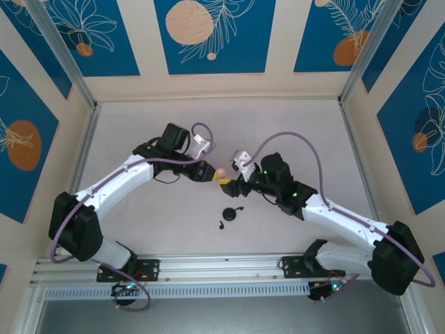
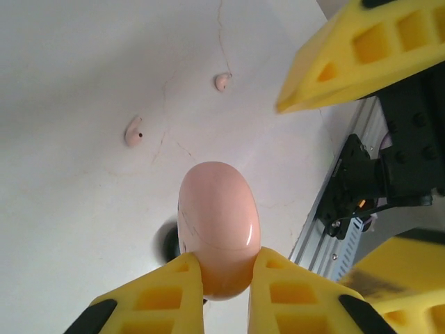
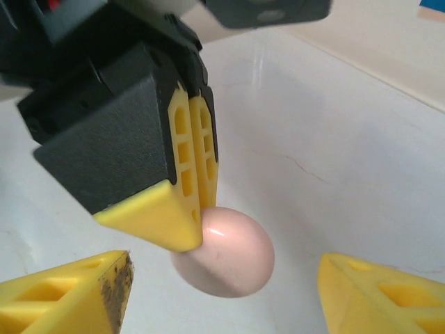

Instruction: Insert wireless bluetooth earbuds into charging case

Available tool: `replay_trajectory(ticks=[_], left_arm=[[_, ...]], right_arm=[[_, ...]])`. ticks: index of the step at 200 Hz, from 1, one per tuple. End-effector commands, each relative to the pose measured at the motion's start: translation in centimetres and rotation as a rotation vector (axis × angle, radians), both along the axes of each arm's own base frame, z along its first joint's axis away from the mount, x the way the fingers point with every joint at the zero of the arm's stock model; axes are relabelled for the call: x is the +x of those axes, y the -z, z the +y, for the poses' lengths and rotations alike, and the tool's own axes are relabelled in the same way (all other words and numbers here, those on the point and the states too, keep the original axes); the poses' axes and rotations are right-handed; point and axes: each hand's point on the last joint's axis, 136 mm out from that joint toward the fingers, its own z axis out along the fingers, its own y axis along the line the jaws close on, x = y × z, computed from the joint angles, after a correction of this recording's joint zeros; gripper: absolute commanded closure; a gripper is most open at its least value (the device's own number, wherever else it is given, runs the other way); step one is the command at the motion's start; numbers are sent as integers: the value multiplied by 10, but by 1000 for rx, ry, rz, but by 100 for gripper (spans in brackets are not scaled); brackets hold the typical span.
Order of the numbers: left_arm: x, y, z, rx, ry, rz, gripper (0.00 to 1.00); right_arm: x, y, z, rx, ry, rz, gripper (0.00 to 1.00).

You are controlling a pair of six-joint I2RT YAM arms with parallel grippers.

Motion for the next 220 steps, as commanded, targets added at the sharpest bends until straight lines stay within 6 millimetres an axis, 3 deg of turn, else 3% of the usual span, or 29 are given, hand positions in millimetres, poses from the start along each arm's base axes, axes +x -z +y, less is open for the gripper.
replay_trajectory(ticks=[1,65,97,144,195,220], left_arm=[[3,-9,-1,-47,63,-113,85],[-19,-33,-5,-212,241,-421,85],[-28,-35,0,-238,273,-557,85],[-36,-29,0,-250,348,-596,85],[-45,-30,-2,-298,405,-648,86],[-47,-30,-1,-305,413,-695,87]], right_arm=[[-23,-7,-1,76,-130,33,31],[-25,-25,-32,147,-239,77,31],[-26,-31,-47,178,-290,66,31],[-23,-34,-51,137,-334,48,32],[-35,-43,-51,106,-487,2,43],[-28,-45,-48,101,-504,14,44]])
